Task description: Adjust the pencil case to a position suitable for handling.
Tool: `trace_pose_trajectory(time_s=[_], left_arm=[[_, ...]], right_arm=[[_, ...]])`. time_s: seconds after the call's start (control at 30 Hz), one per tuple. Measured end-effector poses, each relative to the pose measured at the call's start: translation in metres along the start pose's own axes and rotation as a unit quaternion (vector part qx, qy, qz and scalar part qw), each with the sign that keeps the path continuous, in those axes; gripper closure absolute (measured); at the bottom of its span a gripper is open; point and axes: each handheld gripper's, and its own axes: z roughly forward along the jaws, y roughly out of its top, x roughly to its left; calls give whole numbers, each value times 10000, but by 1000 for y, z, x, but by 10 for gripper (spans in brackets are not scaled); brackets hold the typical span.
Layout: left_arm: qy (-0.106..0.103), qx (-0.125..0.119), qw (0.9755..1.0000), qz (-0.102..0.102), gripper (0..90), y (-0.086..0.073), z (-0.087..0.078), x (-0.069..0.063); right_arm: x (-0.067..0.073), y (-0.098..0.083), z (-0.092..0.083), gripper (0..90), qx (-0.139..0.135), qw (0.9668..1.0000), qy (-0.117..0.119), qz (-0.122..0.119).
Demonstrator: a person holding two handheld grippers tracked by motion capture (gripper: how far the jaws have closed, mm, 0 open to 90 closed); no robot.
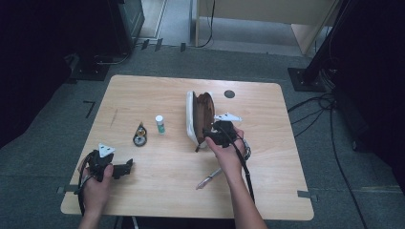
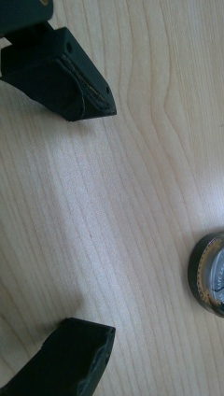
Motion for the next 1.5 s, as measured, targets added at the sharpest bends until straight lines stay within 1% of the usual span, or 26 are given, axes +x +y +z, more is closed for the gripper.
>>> trace_pose_trajectory(time_s=[0.13,0.2,0.3,0.37,0.4,0.47,0.5,0.53,0.57,0.6,0.63,0.7,0.8,0.83,0.93,1.0,1.03,1.17,1.23,1.27,1.3,1.43,1.5], left_arm=[[-1,0,10000,0,0,0,0,0],[-1,1,10000,2,0,0,0,0],[0,1,10000,2,0,0,0,0],[-1,1,10000,2,0,0,0,0],[0,1,10000,3,0,0,0,0],[-1,1,10000,2,0,0,0,0],[-1,0,10000,1,0,0,0,0],[-1,0,10000,1,0,0,0,0],[-1,1,10000,1,0,0,0,0],[0,1,10000,2,0,0,0,0],[0,0,10000,1,0,0,0,0],[-1,0,10000,1,0,0,0,0],[-1,0,10000,1,0,0,0,0],[-1,1,10000,2,0,0,0,0],[-1,0,10000,0,0,0,0,0],[0,1,10000,2,0,0,0,0],[0,0,10000,1,0,0,0,0],[-1,1,10000,1,0,0,0,0],[0,1,10000,2,0,0,0,0],[0,1,10000,2,0,0,0,0],[0,1,10000,2,0,0,0,0],[0,1,10000,2,0,0,0,0],[0,2,10000,3,0,0,0,0]], right_arm=[[0,-2,9,475,8,9999,-64,110],[0,-2,12,518,-1,9998,-64,175],[-1,-3,17,569,-16,9997,-156,210],[-1,-4,21,594,48,9994,-233,243],[-1,-5,23,610,80,9994,-265,223],[0,-6,26,662,113,9988,-447,138],[-1,-6,27,697,86,9985,-517,147],[-1,-6,27,697,86,9985,-517,147],[-2,-5,27,741,70,9984,-541,176],[-5,-5,27,835,2,9981,-564,247],[-7,-4,26,856,-61,9980,-564,280],[-10,-3,23,867,-153,9983,-488,289],[-10,-1,18,873,-279,9980,-559,125],[-10,-1,16,875,-329,9978,-550,136],[-14,-1,8,878,-469,9979,-388,201],[-14,0,2,877,-511,9982,-269,186],[-14,0,-2,878,-527,9982,-234,140],[-14,-3,-13,878,-539,9985,-85,104],[-16,-6,-18,878,-510,9986,60,99],[-16,-6,-18,878,-510,9986,60,99],[-17,-9,-22,878,-511,9985,180,82],[-22,-12,-26,877,-421,9978,488,-181],[-24,-13,-27,877,-319,9975,551,-312]])
